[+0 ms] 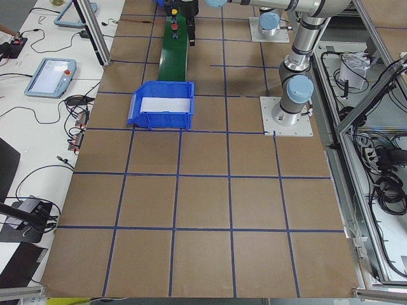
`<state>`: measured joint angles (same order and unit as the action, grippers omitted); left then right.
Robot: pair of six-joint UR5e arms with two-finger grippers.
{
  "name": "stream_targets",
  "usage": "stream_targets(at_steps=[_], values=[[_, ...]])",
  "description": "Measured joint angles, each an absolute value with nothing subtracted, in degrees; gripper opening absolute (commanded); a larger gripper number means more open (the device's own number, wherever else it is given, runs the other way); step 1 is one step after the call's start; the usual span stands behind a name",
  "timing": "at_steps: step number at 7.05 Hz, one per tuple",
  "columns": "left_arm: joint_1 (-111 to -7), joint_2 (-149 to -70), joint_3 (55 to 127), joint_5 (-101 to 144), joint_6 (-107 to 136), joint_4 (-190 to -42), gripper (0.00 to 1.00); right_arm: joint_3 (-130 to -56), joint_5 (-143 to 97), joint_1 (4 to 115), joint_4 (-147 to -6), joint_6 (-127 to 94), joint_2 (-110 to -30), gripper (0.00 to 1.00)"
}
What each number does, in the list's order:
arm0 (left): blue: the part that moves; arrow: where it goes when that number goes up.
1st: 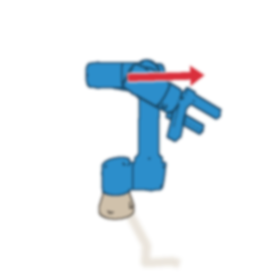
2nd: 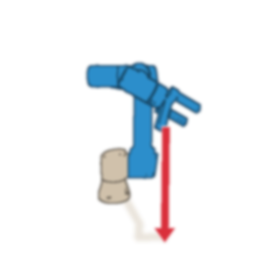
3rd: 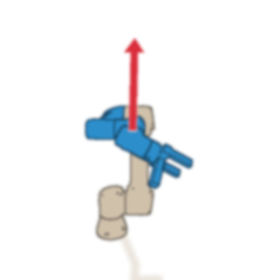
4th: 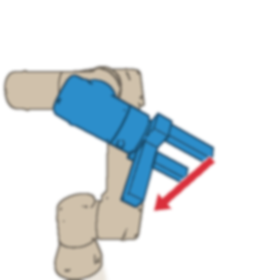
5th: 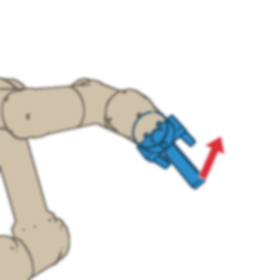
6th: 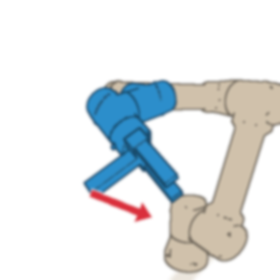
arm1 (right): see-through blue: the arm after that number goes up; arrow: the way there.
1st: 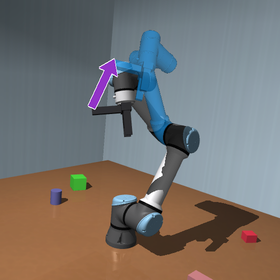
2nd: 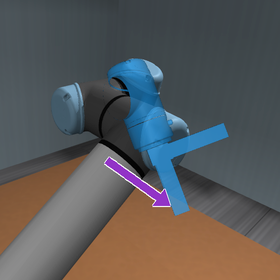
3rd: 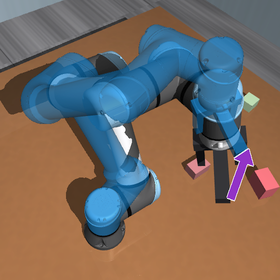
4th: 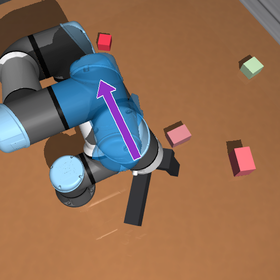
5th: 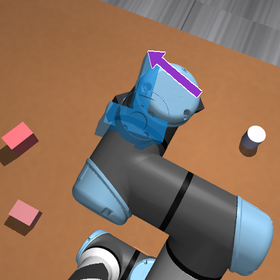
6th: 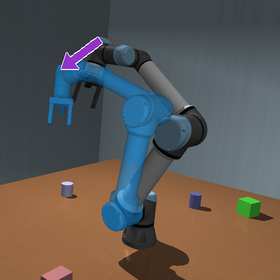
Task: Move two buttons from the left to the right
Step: 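Hold the right gripper above the belt as the yellow button arrives, then lower the right gripper and grasp the yellow button on the belt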
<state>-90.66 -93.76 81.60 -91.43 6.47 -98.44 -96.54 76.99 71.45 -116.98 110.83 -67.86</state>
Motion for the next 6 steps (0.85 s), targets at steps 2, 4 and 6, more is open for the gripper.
stream_targets(at_steps=[2,4,6], values=[[-90.78,-93.78,81.68,-91.58,6.44,-98.44,1.00,-96.57,76.99,71.51,-116.96,110.71,-68.07,0.99],[-90.73,-93.44,81.78,-91.72,5.92,-98.53,1.00,-96.58,76.99,71.54,-116.96,110.66,-68.07,0.99],[-90.72,-93.18,81.69,-91.75,5.87,-98.65,1.00,-96.51,76.99,71.54,-117.04,110.66,-68.11,0.99]])
